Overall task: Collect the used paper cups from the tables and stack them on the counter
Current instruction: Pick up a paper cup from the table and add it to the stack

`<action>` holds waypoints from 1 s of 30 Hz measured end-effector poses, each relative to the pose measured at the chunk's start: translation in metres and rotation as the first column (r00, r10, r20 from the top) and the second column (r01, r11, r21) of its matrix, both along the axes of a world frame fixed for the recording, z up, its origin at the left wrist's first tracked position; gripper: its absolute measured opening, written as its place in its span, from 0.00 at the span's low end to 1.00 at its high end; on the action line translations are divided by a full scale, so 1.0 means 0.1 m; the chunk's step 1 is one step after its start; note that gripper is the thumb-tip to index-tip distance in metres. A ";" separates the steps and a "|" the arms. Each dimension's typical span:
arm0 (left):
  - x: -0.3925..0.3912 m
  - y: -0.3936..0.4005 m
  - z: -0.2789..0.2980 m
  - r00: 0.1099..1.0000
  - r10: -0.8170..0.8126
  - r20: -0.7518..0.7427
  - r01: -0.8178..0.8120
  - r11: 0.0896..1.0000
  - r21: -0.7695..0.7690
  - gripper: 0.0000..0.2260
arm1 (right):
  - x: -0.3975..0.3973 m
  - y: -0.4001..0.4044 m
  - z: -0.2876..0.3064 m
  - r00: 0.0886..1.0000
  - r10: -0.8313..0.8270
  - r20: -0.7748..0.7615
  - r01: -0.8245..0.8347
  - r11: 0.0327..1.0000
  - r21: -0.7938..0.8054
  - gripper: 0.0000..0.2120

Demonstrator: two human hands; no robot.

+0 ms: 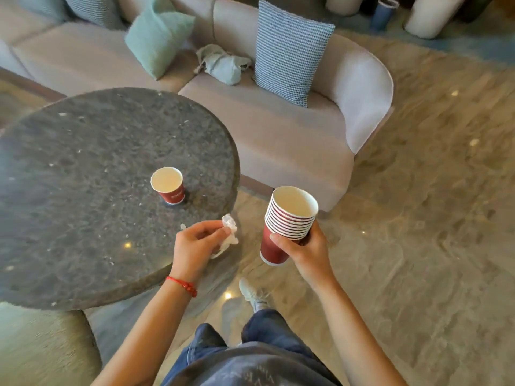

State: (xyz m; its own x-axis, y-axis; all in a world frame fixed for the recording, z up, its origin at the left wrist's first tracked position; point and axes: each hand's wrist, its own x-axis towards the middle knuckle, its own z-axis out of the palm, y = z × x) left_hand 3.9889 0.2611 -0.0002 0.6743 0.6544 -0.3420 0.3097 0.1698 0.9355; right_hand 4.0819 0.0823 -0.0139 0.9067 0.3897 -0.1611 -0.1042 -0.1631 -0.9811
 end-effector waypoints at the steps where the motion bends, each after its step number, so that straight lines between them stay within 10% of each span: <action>1: 0.04 0.08 0.00 0.999 0.050 -0.006 -0.050 0.999 0.003 0.06 | 0.12 0.12 0.00 0.999 0.046 0.002 -0.046 0.999 0.004 0.37; 15: 0.18 0.72 -0.02 0.785 0.619 -0.014 -0.619 0.785 0.021 0.05 | 1.19 1.81 0.04 0.773 0.632 0.046 -0.634 0.774 0.013 0.37; 30: -0.14 1.13 -0.09 0.699 0.712 -0.063 -0.713 0.701 0.011 0.07 | 0.92 2.82 -0.33 0.757 0.646 0.102 -0.651 0.758 0.033 0.34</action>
